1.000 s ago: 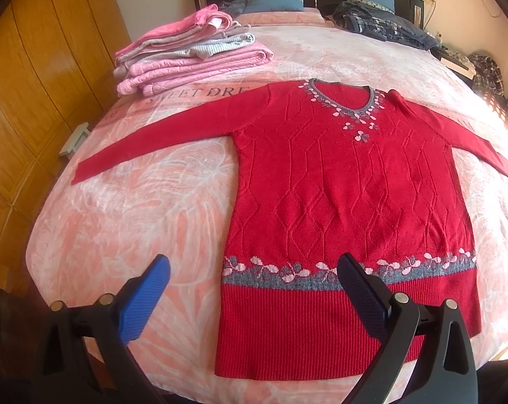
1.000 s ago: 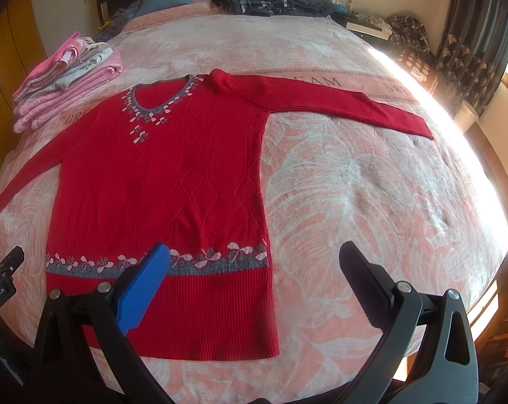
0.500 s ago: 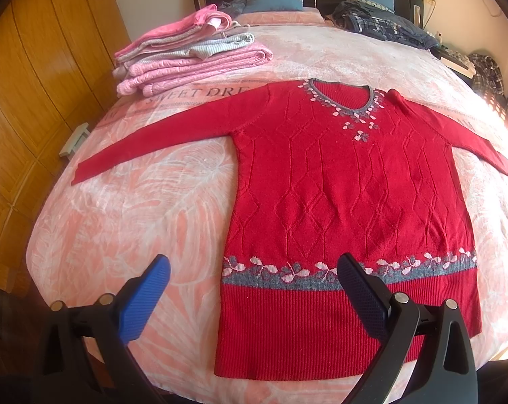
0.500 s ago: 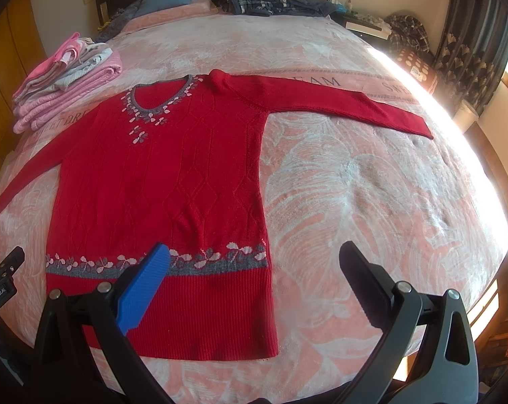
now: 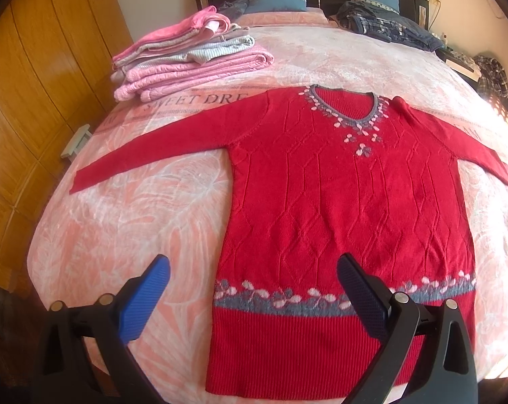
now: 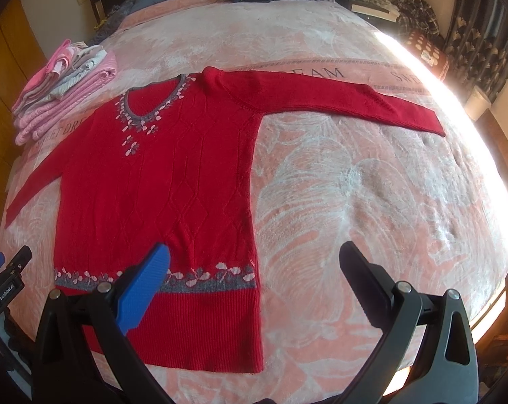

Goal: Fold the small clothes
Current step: 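Move the right tool to the sweater sleeve cuff and grasp it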

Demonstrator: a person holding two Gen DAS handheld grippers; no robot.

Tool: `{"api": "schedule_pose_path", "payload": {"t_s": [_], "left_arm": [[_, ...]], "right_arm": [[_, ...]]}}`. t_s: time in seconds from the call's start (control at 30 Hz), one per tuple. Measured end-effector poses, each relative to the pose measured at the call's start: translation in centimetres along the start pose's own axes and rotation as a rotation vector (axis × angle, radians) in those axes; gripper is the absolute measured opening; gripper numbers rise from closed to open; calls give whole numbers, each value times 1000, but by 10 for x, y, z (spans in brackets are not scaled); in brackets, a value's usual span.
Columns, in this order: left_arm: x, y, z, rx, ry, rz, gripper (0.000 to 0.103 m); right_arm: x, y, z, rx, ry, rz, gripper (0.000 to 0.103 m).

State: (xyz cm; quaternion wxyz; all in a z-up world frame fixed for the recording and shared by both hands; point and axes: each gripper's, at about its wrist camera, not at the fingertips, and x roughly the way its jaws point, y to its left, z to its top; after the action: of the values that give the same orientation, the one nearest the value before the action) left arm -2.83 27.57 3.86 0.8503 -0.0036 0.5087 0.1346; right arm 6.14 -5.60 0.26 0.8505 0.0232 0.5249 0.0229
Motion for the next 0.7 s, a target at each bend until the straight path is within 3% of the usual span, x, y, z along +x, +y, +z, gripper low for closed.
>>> {"api": "schedule_pose_path", "payload": {"t_s": [0.1, 0.23, 0.33, 0.5, 0.7], "left_arm": [[7, -22, 33, 19, -27, 0, 99], [27, -66, 78, 35, -15, -55, 99], [46, -104, 107, 46, -23, -62, 99], [78, -168, 145, 61, -12, -116, 99], [109, -216, 176, 32, 7, -196, 99]], "right_arm": [[18, -41, 48, 25, 4, -10, 100], [58, -116, 112, 137, 69, 122, 100], [76, -170, 143, 176, 60, 126, 100], [105, -256, 170, 260, 25, 143, 100], [156, -351, 179, 335, 72, 32, 99]]}}
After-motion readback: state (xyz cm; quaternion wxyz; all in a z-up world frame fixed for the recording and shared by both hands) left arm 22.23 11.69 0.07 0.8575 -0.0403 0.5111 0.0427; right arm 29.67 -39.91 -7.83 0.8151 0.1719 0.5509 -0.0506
